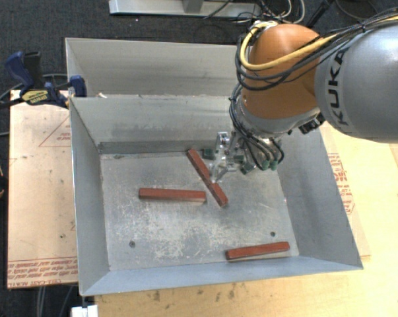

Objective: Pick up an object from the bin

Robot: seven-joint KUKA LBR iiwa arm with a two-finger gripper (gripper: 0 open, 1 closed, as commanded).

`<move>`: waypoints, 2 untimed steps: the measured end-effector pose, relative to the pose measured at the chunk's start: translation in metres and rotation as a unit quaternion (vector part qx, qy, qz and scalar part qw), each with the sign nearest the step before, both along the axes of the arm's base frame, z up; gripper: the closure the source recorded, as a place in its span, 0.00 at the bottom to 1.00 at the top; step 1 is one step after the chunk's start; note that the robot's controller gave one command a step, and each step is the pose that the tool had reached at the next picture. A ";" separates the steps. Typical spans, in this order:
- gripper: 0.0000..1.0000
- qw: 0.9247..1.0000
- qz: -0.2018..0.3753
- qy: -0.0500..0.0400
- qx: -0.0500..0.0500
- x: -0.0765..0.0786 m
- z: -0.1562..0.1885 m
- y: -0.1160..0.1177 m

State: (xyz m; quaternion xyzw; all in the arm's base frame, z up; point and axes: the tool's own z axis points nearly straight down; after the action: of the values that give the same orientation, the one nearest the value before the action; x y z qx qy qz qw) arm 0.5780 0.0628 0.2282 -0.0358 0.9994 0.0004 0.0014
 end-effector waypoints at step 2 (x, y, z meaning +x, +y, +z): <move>0.00 0.999 -0.054 0.001 0.000 0.011 -0.076 0.009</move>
Offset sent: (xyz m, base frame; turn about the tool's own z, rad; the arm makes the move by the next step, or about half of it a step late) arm 0.0000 0.0000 0.0000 0.0000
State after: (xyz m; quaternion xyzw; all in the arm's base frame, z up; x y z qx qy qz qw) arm 0.5889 0.0715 0.1525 0.0179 0.9998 0.0007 0.0005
